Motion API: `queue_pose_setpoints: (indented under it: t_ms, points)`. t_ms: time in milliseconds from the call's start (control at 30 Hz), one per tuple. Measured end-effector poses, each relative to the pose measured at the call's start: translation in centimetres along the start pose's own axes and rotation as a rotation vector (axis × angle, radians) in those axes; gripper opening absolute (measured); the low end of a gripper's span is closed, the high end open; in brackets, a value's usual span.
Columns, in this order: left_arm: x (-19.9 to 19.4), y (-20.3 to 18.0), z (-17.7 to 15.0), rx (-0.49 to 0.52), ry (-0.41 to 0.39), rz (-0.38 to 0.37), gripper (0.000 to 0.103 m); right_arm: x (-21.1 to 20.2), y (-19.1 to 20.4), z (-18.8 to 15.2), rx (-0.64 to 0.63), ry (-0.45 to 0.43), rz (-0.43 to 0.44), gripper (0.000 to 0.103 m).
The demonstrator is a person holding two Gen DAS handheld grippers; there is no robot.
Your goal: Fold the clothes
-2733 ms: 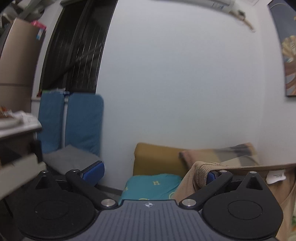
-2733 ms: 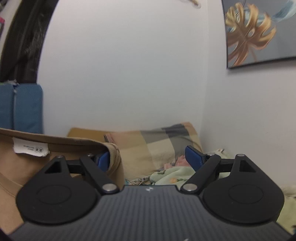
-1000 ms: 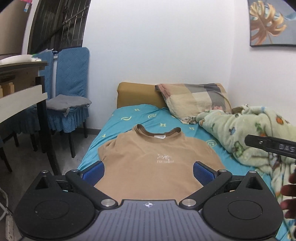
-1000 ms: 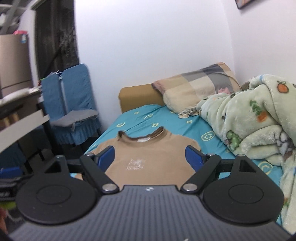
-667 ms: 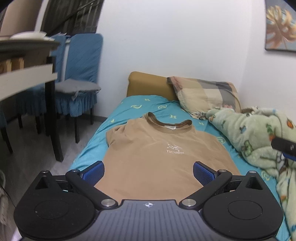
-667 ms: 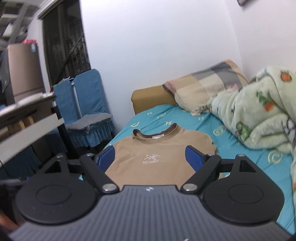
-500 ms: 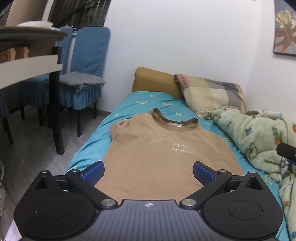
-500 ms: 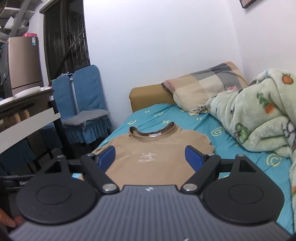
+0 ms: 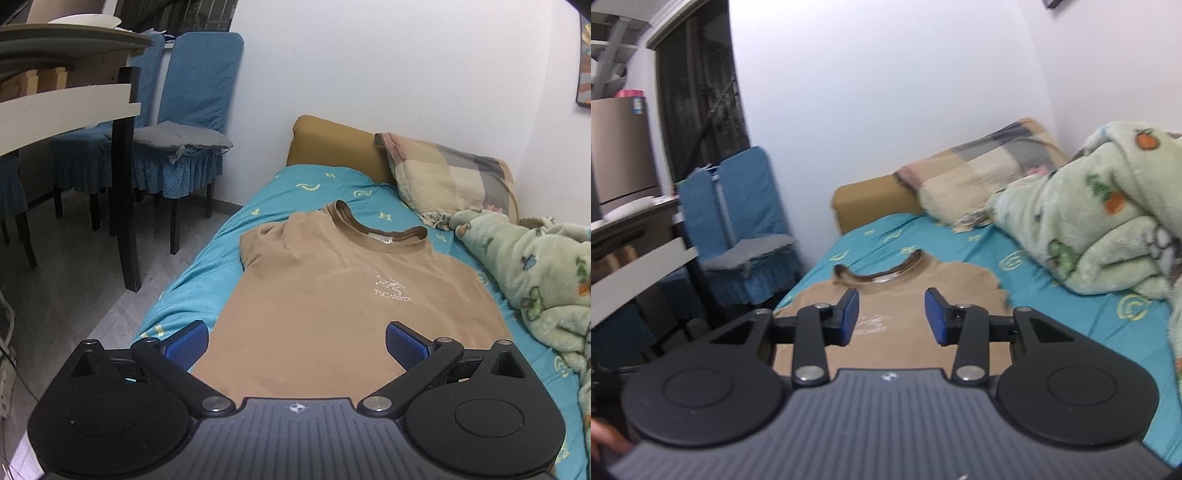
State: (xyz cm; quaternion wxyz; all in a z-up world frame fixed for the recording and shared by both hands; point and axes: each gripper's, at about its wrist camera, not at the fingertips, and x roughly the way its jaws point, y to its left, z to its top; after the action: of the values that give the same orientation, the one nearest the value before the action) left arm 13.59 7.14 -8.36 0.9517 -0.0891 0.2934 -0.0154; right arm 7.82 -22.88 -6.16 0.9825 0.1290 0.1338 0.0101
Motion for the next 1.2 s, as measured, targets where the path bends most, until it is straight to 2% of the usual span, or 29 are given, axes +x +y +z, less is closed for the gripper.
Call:
queue_pose_setpoints:
  t_ms: [200,500,733,833,900,933,967,1000,1033,1067,1100,1200]
  points:
    - [3.6,0.1,0.9,-0.013,0.036,0.032,0.103,0.3,-0.7,0.0,0.042,0.031,0.052,0.044]
    - [12.3,3.1,4.4,-0.088,0.047,0.153,0.103,2.1,-0.5,-0.3,0.075,0.063,0.103,0.044]
    - [21.4,6.8,7.7,-0.3,0.048,0.127,0.1,6.2,-1.0,-1.5,0.085,0.106,0.085,0.045]
    - [25.0,7.5,8.5,-0.358,0.061,0.114,0.092,8.5,-1.5,-2.2,0.089,0.128,0.038,0.045]
    - [27.1,7.2,8.9,-0.354,0.066,0.116,0.074,9.7,-2.2,-2.7,0.105,0.141,0.024,0.045]
    - [27.9,6.7,9.1,-0.318,0.071,0.121,0.068,10.3,-2.4,-2.9,0.114,0.15,0.019,0.045]
    - [28.6,6.1,9.2,-0.269,0.085,0.131,0.055,10.9,-2.7,-3.1,0.123,0.16,0.013,0.045]
    - [29.0,5.4,9.3,-0.217,0.095,0.146,0.048,11.4,-2.9,-3.2,0.135,0.173,0.012,0.045]
    - [29.2,4.5,9.2,-0.159,0.098,0.169,0.048,11.9,-3.1,-3.3,0.147,0.194,0.014,0.045]
    - [29.3,3.5,9.2,-0.101,0.101,0.191,0.035,12.2,-3.2,-3.3,0.152,0.206,0.007,0.045]
    - [29.3,2.7,9.2,-0.051,0.097,0.202,0.016,12.6,-3.3,-3.3,0.157,0.218,-0.001,0.045]
    - [27.9,-0.3,9.3,0.118,0.034,0.252,0.007,12.7,-3.4,-3.4,0.156,0.23,-0.011,0.045]
